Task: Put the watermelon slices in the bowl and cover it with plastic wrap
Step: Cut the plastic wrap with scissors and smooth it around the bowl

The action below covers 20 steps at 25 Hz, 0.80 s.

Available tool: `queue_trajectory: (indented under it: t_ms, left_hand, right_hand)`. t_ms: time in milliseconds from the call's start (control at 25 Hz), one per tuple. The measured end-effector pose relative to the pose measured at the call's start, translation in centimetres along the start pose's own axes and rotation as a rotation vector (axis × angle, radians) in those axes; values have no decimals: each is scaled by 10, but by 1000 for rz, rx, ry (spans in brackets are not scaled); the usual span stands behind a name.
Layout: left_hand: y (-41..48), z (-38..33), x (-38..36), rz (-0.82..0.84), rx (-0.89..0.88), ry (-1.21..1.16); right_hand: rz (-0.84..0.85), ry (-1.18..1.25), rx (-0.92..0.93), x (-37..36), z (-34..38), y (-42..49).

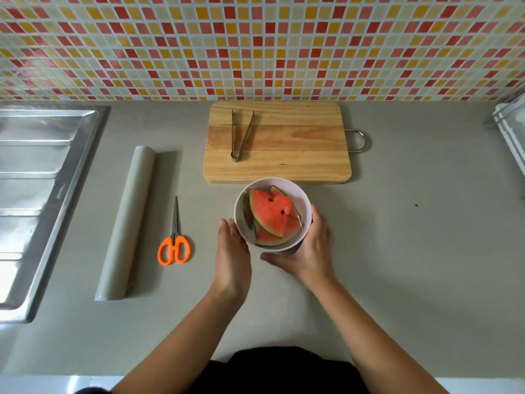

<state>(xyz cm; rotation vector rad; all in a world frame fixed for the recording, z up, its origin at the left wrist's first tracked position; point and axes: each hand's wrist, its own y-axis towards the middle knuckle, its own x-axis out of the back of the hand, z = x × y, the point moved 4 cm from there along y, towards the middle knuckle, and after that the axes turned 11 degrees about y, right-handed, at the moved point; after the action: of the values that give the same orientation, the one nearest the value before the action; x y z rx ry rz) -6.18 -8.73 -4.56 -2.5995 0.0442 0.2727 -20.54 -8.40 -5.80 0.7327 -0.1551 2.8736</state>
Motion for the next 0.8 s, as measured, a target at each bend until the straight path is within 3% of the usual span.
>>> queue_trajectory:
  t_ms: [120, 240, 360, 480, 560, 800]
  left_hand:
    - [17, -3, 14, -67, -53, 59]
    - [19, 9, 18, -58, -16, 64]
    - [19, 12, 6, -33, -113, 11]
    - [18, 14, -3, -84, -255, 14]
    - [18, 15, -5, -105, -244, 27]
    - [19, 13, 21, -70, -161, 290]
  right_hand:
    - [-49, 4, -42, 4, -12, -4]
    - [112, 88, -143, 7, -19, 11]
    - [169, 143, 0, 3, -6, 25]
    - [114, 146, 21, -2, -5, 25]
    - [112, 134, 23, -4, -6, 24]
    - [150, -138, 36, 3, -12, 19]
